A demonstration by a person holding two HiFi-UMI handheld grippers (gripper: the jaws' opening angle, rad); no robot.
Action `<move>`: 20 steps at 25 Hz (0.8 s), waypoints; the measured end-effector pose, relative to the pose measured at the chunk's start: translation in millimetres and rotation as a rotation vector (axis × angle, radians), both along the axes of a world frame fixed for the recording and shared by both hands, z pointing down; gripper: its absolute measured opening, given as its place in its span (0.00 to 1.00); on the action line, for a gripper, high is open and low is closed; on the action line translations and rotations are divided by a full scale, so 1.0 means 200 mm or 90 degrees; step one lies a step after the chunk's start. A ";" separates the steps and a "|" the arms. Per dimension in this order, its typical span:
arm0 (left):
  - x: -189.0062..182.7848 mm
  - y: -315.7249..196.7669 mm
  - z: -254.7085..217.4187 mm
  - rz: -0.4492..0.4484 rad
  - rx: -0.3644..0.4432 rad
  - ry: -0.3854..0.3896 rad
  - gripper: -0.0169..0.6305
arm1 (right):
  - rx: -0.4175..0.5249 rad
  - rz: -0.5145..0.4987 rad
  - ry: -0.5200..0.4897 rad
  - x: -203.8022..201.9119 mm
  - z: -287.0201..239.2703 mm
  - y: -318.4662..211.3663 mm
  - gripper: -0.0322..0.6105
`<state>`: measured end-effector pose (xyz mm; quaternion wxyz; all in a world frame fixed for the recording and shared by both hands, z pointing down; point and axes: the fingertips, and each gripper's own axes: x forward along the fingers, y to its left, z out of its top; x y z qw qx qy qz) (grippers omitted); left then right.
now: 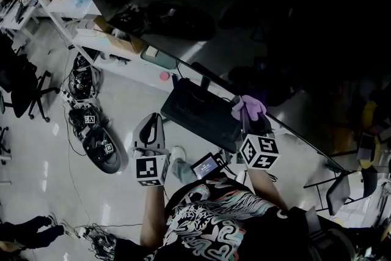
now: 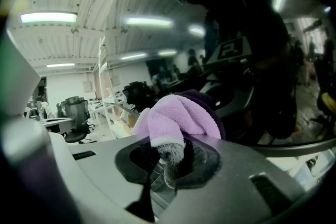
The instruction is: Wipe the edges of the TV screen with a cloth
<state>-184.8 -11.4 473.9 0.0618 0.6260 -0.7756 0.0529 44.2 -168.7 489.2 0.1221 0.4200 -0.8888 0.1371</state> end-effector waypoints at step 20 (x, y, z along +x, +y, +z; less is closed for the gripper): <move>-0.28 -0.09 -0.05 0.012 0.006 0.006 0.08 | -0.035 0.008 -0.011 -0.29 0.01 -0.03 0.19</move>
